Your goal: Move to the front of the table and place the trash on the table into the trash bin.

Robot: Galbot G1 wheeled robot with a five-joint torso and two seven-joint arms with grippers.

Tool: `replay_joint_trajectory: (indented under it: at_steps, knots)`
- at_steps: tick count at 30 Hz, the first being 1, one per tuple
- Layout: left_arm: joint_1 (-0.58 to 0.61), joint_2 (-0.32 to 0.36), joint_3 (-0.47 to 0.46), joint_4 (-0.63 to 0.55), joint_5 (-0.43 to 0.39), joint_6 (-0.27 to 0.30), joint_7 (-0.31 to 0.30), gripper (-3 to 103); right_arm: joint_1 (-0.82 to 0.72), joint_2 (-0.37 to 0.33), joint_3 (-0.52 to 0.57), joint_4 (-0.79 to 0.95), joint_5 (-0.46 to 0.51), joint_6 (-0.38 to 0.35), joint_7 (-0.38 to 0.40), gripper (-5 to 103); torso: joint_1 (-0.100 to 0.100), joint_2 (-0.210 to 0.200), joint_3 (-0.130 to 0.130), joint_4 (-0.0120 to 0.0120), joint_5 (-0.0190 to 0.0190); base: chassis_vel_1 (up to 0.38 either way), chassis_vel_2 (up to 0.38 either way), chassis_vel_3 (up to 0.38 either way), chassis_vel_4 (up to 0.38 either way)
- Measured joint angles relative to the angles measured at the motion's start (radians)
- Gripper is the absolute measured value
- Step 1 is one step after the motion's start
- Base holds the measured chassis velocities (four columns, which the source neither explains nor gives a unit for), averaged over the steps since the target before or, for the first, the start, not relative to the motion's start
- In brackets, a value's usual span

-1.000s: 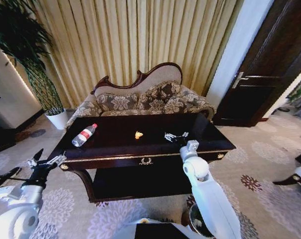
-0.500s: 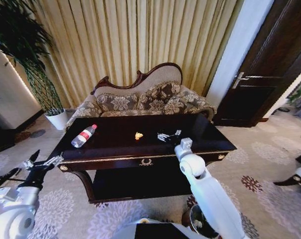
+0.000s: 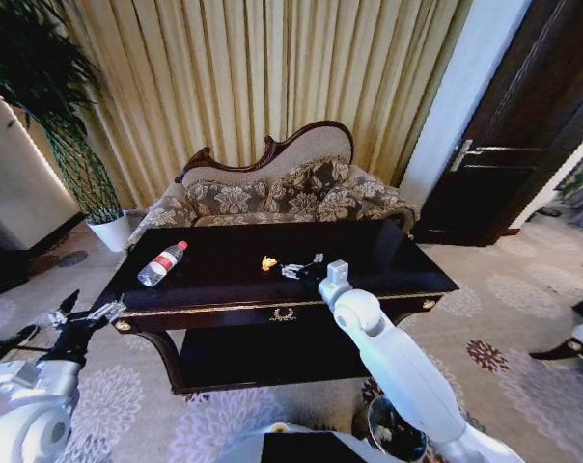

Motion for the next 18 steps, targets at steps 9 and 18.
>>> replay_joint_trajectory:
  at_steps: [9,18]
  knots:
    - [0.005,-0.01,0.001,0.003,0.003,0.003,-0.001,100,0.077,0.072,-0.069,-0.125,0.014,-0.003,0.0,100,0.0,0.0,0.0,0.0001,0.0,0.0,0.0,0.0,0.0]
    - [-0.002,-0.007,0.005,0.015,0.004,0.004,-0.001,100,0.097,0.107,-0.073,-0.178,0.007,-0.006,0.0,100,0.0,0.0,0.0,-0.0001,0.0,0.0,0.0,0.0,0.0]
